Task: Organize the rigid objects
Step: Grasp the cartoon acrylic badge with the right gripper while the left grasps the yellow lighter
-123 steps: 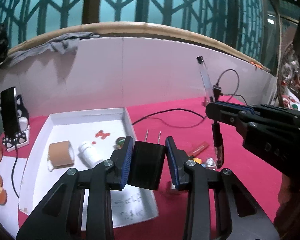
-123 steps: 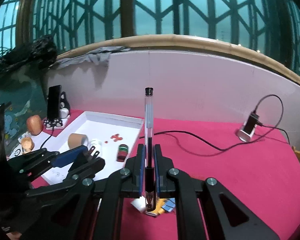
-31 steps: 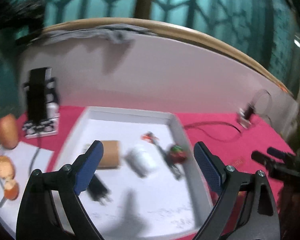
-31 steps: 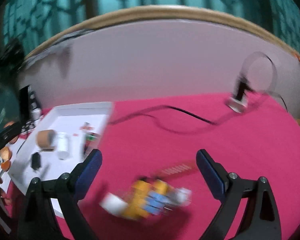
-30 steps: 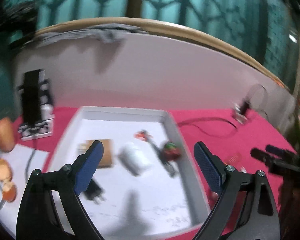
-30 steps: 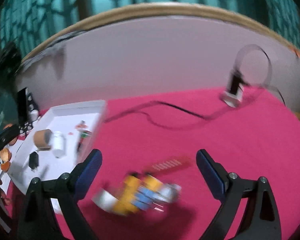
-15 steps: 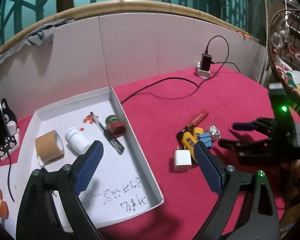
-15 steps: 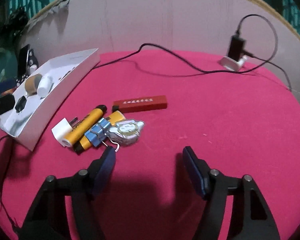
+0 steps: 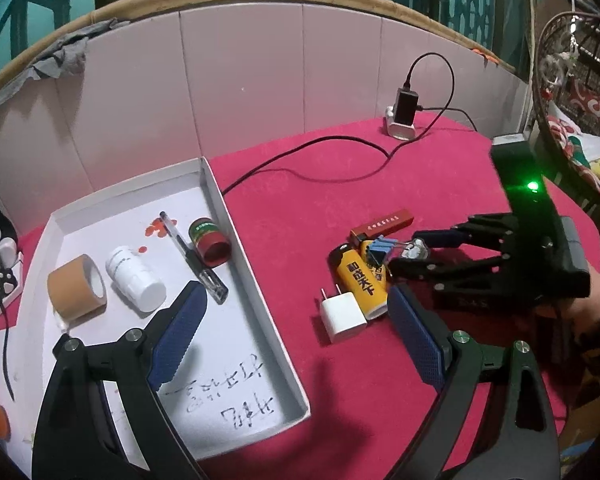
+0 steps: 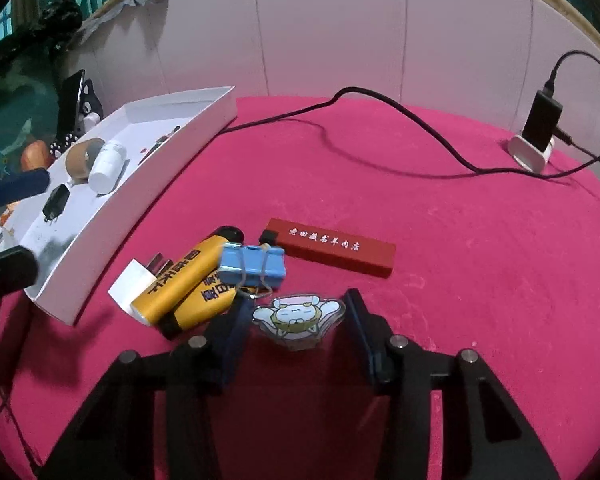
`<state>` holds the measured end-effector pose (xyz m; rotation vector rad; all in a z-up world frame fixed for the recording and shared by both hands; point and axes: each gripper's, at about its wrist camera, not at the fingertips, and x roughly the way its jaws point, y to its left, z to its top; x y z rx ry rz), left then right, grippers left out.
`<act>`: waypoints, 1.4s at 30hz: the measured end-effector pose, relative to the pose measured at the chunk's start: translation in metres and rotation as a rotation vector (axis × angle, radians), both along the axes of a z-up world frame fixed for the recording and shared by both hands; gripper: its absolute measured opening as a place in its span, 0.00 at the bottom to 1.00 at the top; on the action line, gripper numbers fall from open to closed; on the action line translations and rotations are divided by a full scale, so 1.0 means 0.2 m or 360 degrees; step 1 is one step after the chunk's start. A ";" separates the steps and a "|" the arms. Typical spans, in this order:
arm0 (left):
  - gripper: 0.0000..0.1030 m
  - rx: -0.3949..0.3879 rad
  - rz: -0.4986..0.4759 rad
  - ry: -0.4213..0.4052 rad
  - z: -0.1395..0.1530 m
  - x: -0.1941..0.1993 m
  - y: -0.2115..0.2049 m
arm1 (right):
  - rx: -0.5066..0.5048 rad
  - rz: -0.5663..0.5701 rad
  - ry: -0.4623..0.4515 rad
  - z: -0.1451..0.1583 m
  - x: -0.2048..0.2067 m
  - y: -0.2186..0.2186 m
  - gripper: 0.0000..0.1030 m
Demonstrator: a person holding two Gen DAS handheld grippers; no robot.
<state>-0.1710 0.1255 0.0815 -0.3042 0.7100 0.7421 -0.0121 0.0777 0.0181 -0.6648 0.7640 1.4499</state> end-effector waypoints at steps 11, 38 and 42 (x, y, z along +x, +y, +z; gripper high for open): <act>0.71 -0.0184 -0.0197 0.0171 -0.08 0.31 0.08 | 0.0073 -0.0381 0.0196 0.02 0.32 -0.33 0.45; 0.21 -0.0462 -0.0334 0.0078 -0.20 0.36 -0.05 | 0.0137 -0.0467 0.0381 0.03 0.37 -0.38 0.45; 0.21 -0.0534 -0.0330 0.0084 -0.22 0.36 -0.06 | 0.0124 -0.0465 0.0337 0.03 0.35 -0.38 0.45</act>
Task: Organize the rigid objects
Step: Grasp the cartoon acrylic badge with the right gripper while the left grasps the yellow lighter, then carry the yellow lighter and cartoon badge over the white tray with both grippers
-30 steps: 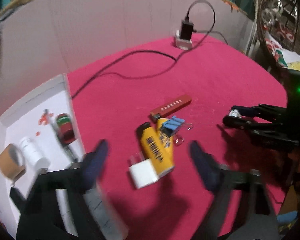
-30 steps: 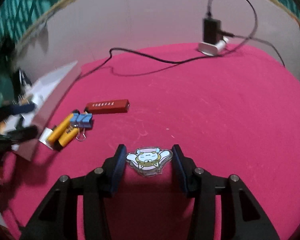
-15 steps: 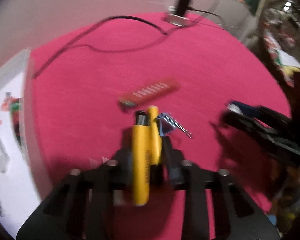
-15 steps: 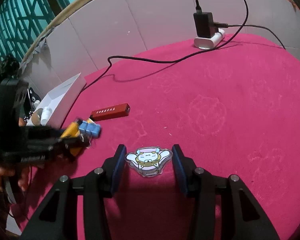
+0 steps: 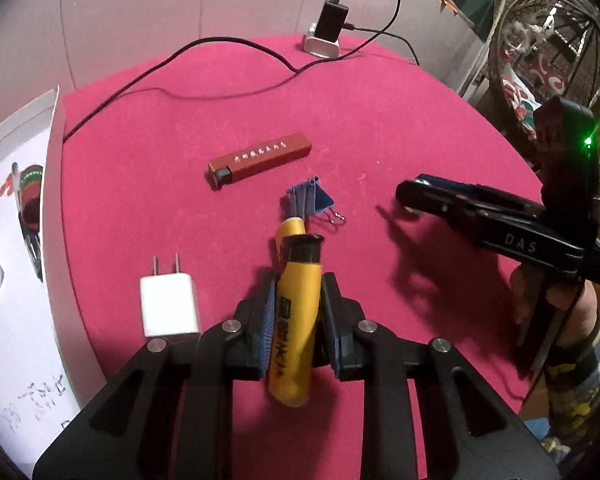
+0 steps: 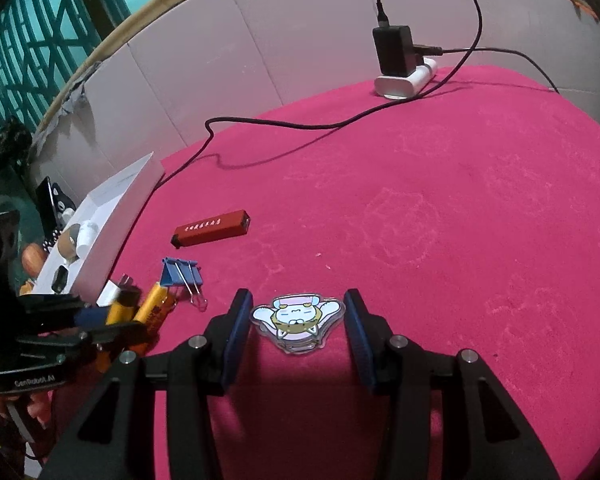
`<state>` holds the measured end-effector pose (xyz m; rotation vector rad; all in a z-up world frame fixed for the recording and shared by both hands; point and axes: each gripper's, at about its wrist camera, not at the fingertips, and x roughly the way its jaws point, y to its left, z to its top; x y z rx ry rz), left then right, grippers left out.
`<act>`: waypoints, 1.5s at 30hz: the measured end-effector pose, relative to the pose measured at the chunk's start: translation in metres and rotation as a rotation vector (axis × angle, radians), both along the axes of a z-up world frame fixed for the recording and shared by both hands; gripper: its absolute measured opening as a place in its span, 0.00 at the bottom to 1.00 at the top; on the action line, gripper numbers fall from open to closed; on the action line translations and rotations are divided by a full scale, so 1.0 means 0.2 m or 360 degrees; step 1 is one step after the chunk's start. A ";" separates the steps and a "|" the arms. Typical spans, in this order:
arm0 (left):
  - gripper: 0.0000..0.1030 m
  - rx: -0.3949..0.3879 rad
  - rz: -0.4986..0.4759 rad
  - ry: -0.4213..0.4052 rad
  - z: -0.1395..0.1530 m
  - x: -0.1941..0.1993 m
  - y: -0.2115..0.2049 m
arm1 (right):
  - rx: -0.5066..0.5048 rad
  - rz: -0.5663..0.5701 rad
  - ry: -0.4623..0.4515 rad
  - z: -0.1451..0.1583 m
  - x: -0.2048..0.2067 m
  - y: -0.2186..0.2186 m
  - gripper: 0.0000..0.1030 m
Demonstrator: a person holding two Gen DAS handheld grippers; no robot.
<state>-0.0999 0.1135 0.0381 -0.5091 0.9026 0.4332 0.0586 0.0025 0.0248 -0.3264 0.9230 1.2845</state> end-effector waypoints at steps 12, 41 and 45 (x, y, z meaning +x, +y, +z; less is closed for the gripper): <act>0.21 0.0013 0.0066 -0.0024 0.02 -0.09 0.00 | -0.0004 -0.0003 -0.0003 0.00 0.00 0.00 0.45; 0.22 0.0513 0.0181 -0.0174 0.30 -0.27 -0.18 | 0.0307 0.0011 -0.0189 0.36 -0.20 -0.10 0.45; 0.22 0.0527 0.0250 -0.0219 0.34 -0.37 -0.16 | 0.0341 0.0078 -0.0248 0.44 -0.30 -0.05 0.45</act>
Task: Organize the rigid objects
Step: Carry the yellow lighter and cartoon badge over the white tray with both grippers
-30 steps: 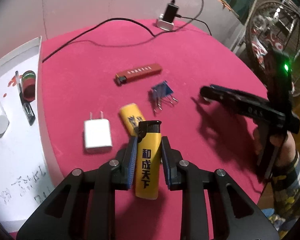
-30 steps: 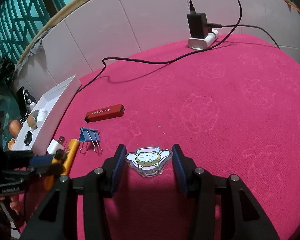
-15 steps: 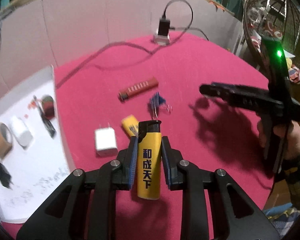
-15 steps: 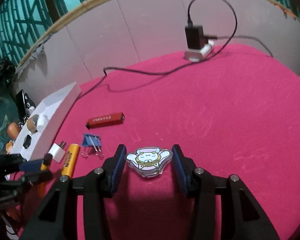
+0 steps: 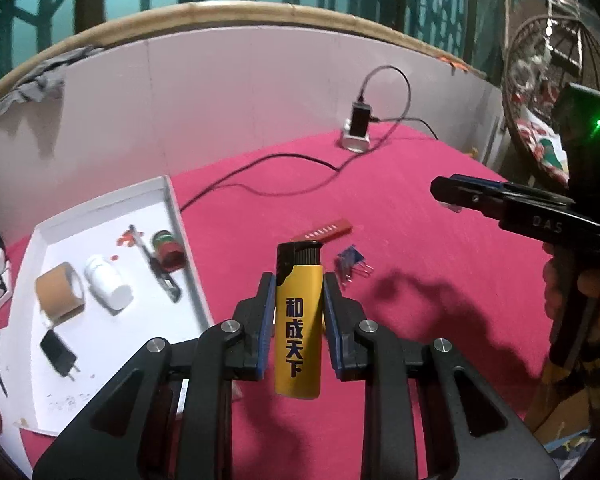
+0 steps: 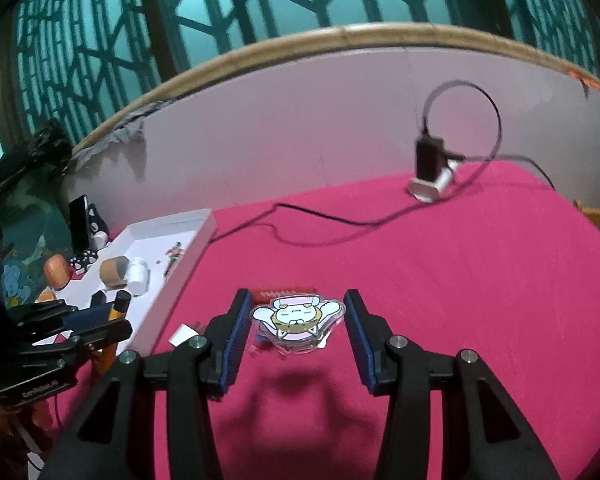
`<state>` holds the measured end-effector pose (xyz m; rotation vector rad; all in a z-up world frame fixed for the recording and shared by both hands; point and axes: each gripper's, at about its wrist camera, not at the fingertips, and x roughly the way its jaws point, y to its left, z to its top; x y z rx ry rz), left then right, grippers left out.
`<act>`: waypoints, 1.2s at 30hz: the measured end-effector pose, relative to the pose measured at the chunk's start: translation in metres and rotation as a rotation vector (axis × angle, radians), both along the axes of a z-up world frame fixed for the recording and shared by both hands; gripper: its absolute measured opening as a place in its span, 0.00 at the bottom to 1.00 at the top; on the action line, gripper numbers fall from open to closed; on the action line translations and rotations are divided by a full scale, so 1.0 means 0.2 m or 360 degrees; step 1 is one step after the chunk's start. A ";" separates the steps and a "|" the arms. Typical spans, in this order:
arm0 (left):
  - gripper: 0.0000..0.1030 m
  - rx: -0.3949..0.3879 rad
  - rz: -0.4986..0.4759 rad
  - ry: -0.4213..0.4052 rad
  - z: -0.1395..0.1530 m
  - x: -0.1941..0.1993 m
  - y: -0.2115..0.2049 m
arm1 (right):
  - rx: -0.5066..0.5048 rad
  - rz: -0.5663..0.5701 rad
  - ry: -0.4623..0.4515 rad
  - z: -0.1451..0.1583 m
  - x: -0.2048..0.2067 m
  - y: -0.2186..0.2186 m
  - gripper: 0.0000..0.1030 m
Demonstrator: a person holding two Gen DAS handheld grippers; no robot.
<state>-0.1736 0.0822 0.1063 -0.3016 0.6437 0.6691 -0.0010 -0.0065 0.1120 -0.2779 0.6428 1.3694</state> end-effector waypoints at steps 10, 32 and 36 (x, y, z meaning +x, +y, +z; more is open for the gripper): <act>0.22 0.0013 0.0148 -0.0119 0.05 -0.21 0.08 | 0.0040 0.0146 -0.0112 0.12 -0.24 0.14 0.45; 0.22 -0.0032 0.0479 -0.0249 0.02 -0.63 0.27 | -0.0034 0.0428 -0.0201 0.12 -0.68 0.43 0.45; 0.22 -0.0037 0.0531 -0.0257 0.01 -0.69 0.31 | -0.0048 0.0468 -0.0212 0.11 -0.75 0.48 0.45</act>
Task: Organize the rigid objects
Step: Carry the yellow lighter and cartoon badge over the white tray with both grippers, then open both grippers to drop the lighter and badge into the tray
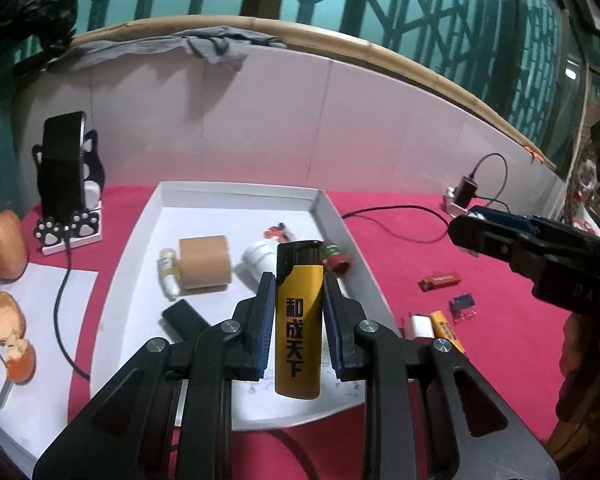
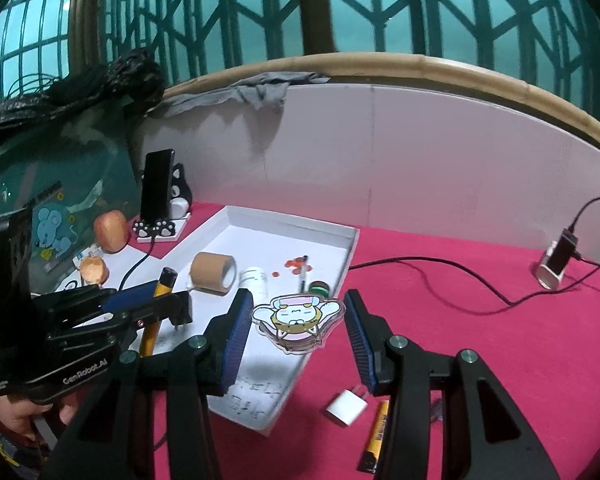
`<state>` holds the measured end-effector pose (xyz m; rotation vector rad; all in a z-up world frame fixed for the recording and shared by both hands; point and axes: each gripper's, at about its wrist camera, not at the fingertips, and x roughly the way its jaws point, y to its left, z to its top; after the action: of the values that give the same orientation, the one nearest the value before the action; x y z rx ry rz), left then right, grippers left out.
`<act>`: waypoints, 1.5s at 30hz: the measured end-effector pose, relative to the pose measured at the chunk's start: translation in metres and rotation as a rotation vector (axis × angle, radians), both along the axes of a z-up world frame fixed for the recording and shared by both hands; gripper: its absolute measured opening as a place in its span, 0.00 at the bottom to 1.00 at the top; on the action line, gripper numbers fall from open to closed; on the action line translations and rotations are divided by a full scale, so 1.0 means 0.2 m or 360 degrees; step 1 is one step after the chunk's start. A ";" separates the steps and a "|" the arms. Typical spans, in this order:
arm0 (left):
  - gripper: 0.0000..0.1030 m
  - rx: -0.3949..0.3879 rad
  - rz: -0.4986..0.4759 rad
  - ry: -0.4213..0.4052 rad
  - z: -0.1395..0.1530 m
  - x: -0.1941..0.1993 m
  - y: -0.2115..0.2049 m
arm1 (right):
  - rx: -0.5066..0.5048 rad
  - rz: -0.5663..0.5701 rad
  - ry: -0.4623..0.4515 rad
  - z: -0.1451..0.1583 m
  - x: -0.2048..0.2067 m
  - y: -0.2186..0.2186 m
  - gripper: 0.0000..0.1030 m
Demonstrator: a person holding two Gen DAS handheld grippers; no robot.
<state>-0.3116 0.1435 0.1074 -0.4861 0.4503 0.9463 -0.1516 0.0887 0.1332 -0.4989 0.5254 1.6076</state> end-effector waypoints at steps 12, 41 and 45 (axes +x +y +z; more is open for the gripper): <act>0.22 0.0009 0.0120 0.0034 -0.01 -0.09 0.14 | -0.0052 0.0097 -0.0032 -0.02 -0.17 0.13 0.45; 0.22 -0.0257 0.0266 0.0090 -0.17 0.01 0.73 | -0.0296 -0.0062 0.0002 -0.33 -0.19 0.57 0.46; 0.42 -0.0227 0.0298 0.0055 -0.14 -0.01 0.72 | -0.0295 -0.0055 0.0014 -0.34 -0.19 0.56 0.52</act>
<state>-0.3137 0.2883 0.0788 -0.6507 0.5121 1.1083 -0.1896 0.2014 0.0652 -0.6182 0.6903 1.5363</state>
